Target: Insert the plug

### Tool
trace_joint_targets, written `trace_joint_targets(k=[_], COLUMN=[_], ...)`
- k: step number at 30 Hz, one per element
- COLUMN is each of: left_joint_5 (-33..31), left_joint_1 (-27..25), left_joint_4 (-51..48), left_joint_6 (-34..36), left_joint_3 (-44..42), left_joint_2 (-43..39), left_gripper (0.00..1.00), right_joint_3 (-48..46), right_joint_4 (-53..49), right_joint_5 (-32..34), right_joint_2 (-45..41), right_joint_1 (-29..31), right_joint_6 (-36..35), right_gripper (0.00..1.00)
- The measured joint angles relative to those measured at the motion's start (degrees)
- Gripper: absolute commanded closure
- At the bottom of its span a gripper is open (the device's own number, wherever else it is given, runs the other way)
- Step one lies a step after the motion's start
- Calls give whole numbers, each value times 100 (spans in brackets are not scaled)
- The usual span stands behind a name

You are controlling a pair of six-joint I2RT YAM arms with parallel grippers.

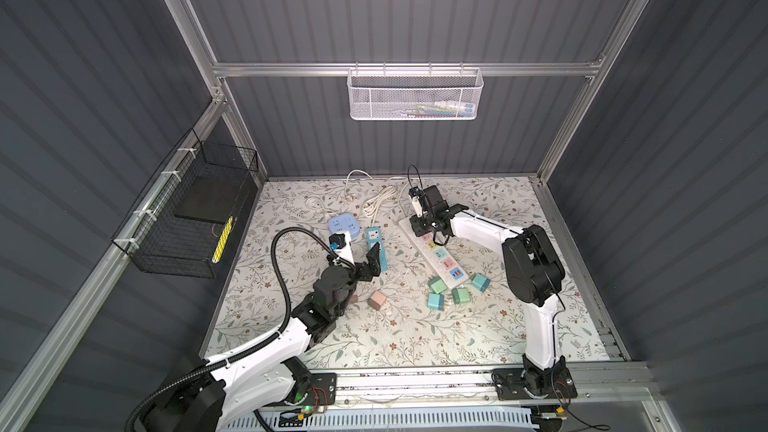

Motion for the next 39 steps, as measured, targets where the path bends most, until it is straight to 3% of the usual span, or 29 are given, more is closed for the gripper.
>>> trace_joint_targets(k=[9, 14, 18, 21, 32, 39], left_joint_5=[70, 98, 105, 103, 138, 219], left_joint_1=[0, 0, 0, 0, 0, 0], left_joint_4=[2, 0, -7, -31, -273, -328], left_joint_6=[2, 2, 0, -2, 0, -4], left_joint_3=[0, 0, 2, 13, 306, 400], left_joint_2=[-48, -48, -48, -48, -42, 52], left_gripper=[10, 9, 7, 6, 6, 6], right_joint_3=[59, 85, 98, 164, 660, 1095], right_joint_4=[-63, -101, -761, -1134, -1399, -1403], right_joint_5=[-4, -37, -326, -431, -487, -496], right_joint_2=[50, 50, 55, 50, -551, -181], right_joint_1=[7, 4, 39, 55, -63, -286], right_joint_6=[-114, -136, -138, -131, -105, -85], right_gripper=[75, 62, 45, 39, 38, 40])
